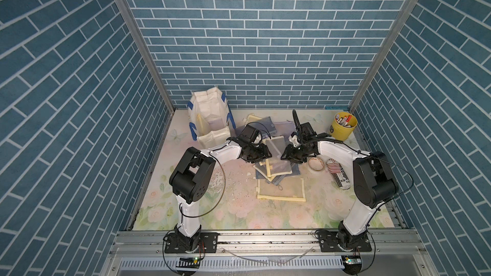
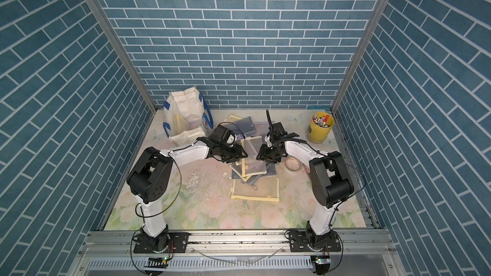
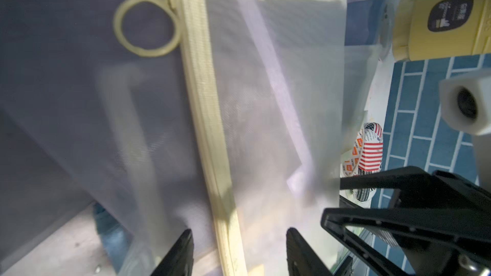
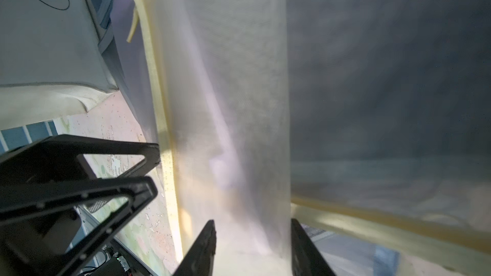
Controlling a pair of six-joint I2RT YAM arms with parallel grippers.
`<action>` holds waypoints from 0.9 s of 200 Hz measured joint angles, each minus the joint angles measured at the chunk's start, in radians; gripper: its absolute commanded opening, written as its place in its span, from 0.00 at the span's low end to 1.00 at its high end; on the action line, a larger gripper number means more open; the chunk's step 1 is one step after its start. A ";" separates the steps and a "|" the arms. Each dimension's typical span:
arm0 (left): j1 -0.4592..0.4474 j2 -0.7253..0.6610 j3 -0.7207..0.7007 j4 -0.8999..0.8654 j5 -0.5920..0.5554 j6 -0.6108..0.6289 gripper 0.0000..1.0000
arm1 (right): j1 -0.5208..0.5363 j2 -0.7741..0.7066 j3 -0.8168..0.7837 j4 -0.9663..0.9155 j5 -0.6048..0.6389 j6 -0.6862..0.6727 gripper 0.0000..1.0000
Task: Put the pencil pouch into the canvas bag
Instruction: Pick up the pencil pouch.
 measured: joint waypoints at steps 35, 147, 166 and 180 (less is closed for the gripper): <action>-0.012 0.010 0.005 0.014 -0.001 0.000 0.54 | 0.000 0.077 0.143 -0.035 0.003 -0.004 0.44; -0.015 0.042 0.010 0.071 0.018 -0.008 0.49 | -0.011 0.119 0.088 0.109 -0.059 0.035 0.04; -0.015 0.041 0.006 0.082 0.025 -0.008 0.51 | -0.010 0.102 0.068 0.107 -0.052 0.037 0.00; -0.012 0.031 -0.012 0.094 0.035 -0.008 0.56 | -0.010 0.079 0.060 0.100 -0.047 0.034 0.00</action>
